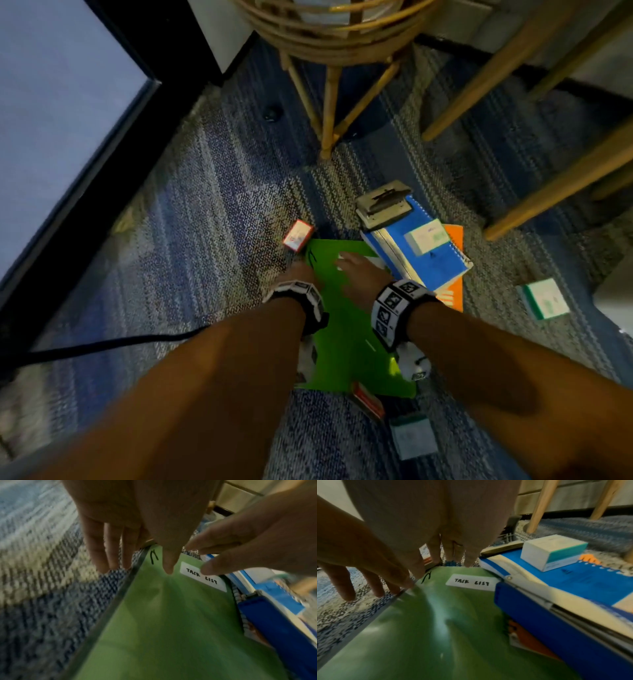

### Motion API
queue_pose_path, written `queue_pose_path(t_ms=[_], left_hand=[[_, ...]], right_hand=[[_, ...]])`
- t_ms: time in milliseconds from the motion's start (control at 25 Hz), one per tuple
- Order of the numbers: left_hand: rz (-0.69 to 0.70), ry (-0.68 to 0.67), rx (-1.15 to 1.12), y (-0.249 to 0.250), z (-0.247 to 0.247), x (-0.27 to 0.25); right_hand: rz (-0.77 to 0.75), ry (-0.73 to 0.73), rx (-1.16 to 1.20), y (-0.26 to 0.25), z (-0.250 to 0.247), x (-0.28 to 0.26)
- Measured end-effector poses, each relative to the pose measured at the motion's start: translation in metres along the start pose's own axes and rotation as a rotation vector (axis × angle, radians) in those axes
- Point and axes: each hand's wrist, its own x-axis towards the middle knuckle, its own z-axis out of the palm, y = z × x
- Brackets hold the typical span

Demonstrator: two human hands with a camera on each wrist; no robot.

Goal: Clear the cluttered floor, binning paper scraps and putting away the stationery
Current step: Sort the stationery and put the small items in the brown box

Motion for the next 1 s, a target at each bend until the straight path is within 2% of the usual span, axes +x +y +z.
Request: queue_pose_path(t_ms=[40, 120, 200, 280, 360, 440, 520, 680, 840, 1000], left_hand=[[-0.003, -0.047, 0.004, 0.001, 0.006, 0.001], [-0.045, -0.036, -0.047, -0.005, 0.02, 0.007], [-0.085, -0.063, -0.271, -0.009, 0.025, 0.005], [-0.028, -0.057, -0.543, -0.011, 0.022, 0.005], [0.04, -0.017, -0.657, -0.01, 0.006, 0.004], [0.098, 0.075, -0.665, -0.004, -0.018, 0.007], [0.148, 0.165, -0.568, 0.008, -0.051, 0.004], [0.245, 0.392, -0.494, 0.029, -0.13, -0.025], [0.373, 0.503, -0.657, 0.052, -0.182, -0.057], [0.471, 0.487, -0.852, 0.086, -0.19, -0.094]], right_hand=[[0.0, 0.04, -0.018, 0.0, 0.005, 0.011], [0.035, 0.12, -0.051, 0.004, 0.008, 0.028], [0.068, 0.192, -0.055, 0.012, 0.005, 0.041], [0.064, 0.227, -0.014, 0.021, -0.003, 0.046], [0.026, 0.253, 0.051, 0.032, -0.015, 0.044], [0.005, 0.29, 0.118, 0.045, -0.035, 0.031], [0.005, 0.296, 0.159, 0.06, -0.059, 0.012], [-0.014, 0.315, 0.153, 0.086, -0.103, -0.035], [-0.075, 0.412, 0.49, 0.111, -0.126, -0.086], [-0.12, 0.61, 0.936, 0.123, -0.119, -0.125]])
